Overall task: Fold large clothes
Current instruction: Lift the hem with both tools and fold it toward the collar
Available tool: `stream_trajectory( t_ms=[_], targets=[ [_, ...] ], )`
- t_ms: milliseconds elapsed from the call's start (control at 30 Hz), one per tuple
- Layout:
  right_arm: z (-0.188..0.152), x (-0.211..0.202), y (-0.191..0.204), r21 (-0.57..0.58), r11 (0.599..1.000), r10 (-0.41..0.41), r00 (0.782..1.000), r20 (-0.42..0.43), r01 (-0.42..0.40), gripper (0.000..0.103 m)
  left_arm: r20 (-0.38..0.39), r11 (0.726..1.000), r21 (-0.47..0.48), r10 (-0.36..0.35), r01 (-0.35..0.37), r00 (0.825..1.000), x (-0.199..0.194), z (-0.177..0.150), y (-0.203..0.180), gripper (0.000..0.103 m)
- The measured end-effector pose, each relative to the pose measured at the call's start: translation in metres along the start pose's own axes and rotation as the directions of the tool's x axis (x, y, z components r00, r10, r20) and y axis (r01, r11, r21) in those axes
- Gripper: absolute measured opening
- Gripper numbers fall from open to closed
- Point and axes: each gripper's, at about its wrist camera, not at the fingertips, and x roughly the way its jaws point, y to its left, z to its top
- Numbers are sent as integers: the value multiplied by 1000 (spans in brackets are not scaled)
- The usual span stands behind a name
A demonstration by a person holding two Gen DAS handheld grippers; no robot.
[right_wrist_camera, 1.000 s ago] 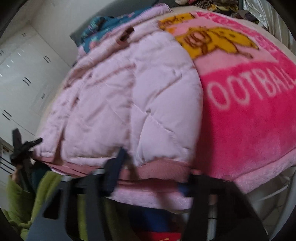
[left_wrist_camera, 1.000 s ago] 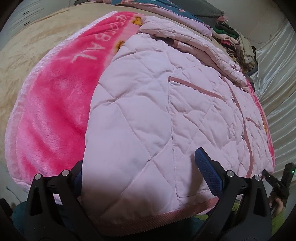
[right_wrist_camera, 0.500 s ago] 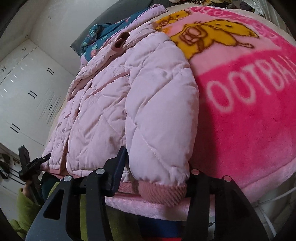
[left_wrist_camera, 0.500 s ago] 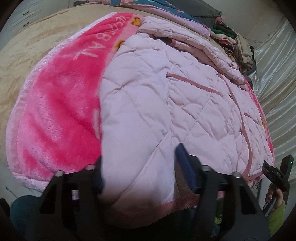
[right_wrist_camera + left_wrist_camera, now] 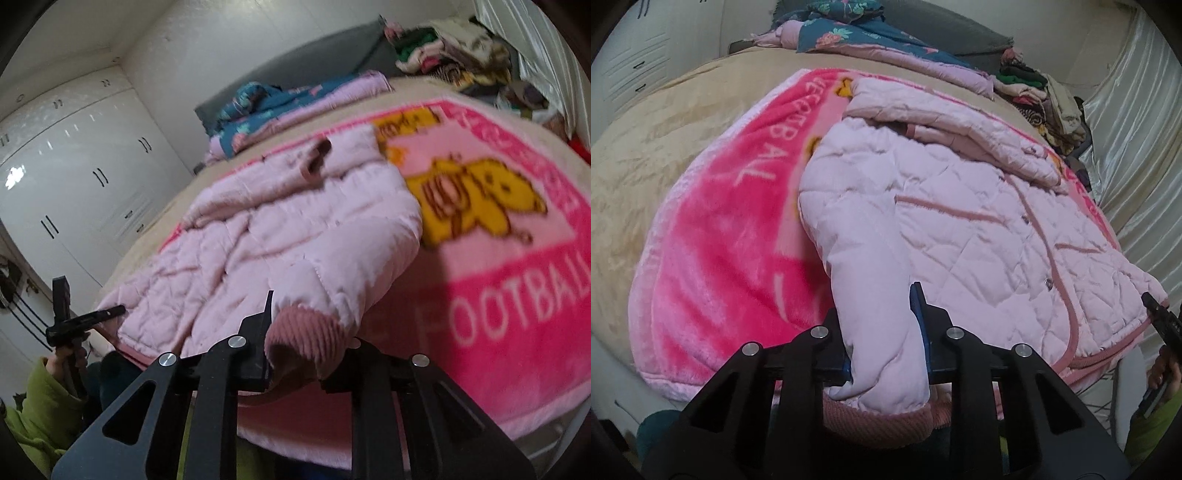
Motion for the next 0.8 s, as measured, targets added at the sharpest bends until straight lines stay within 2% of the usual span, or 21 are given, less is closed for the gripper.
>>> stream_trajectory(
  t_ms=[233, 800],
  targets=[
    [32, -6, 9, -30, 999, 20, 997, 70, -18, 16, 78, 1000, 5, -6, 6, 997, -15, 27, -6, 16],
    [87, -5, 28, -61, 998, 20, 989, 146, -11, 16, 173, 999, 7, -47, 47, 984, -26, 83, -19, 16]
  ],
)
